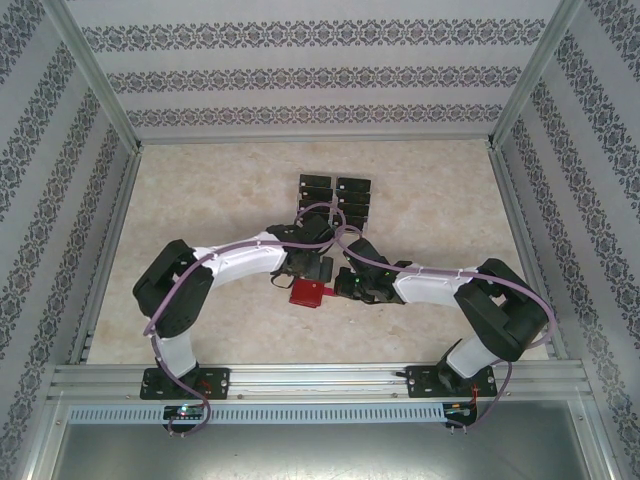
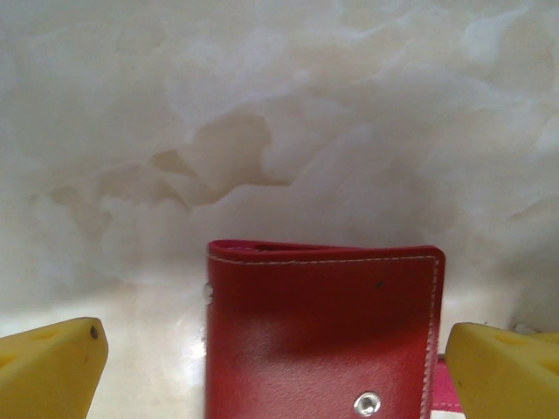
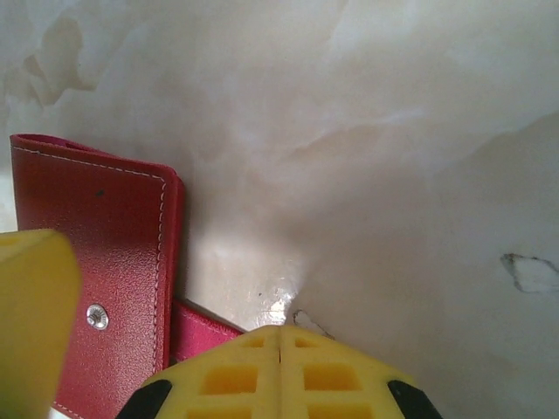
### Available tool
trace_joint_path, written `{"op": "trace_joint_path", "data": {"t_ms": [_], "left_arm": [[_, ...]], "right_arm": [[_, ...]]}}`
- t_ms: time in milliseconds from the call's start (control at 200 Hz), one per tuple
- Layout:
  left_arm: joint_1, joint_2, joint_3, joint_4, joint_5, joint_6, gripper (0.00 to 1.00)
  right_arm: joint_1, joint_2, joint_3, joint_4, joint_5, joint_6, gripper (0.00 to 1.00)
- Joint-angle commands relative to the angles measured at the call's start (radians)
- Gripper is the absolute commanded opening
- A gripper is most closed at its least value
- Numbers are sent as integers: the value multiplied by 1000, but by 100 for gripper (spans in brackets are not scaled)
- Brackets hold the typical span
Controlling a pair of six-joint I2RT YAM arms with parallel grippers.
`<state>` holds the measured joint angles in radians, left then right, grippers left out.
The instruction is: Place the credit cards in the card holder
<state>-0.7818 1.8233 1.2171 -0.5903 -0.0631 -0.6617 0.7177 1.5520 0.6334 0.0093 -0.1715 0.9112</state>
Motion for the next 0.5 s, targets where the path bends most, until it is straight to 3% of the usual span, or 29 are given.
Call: {"op": "trace_joint_path", "data": {"t_ms": [0,495], "left_arm": [[-11,25,37,0,-16,-19,100],[-24,102,51,38,5,-14,100]], "right_arm": [[-12,-18,-20,17,-5,6,0],[-18,-23,-27,31,-11,6,0]]}}
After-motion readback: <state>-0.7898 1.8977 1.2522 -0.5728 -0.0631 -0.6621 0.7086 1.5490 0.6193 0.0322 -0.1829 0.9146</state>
